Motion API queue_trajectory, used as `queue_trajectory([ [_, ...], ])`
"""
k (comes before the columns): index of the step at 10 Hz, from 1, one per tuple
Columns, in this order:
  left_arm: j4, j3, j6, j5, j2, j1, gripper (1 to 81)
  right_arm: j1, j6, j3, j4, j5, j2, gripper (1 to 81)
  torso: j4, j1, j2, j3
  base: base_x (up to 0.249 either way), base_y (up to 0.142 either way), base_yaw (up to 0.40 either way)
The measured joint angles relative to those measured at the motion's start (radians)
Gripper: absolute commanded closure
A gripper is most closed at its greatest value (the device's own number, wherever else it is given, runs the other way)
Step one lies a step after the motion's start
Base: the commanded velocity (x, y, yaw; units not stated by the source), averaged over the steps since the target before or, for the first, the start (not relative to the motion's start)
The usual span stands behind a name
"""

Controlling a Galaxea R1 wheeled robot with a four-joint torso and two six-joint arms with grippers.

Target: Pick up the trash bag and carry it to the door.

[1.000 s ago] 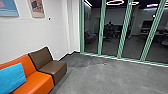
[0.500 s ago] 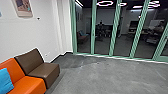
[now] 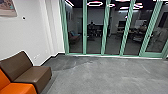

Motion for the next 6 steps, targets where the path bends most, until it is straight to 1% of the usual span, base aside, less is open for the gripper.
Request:
queue_trajectory([
  [6, 0.000, 0.000, 0.000, 0.000, 0.000, 0.001, 81.1, 0.000, 0.000, 0.000, 0.000, 0.000, 0.000, 1.0, 0.000, 0.000, 0.000, 0.000, 0.000, 0.000, -0.253],
])
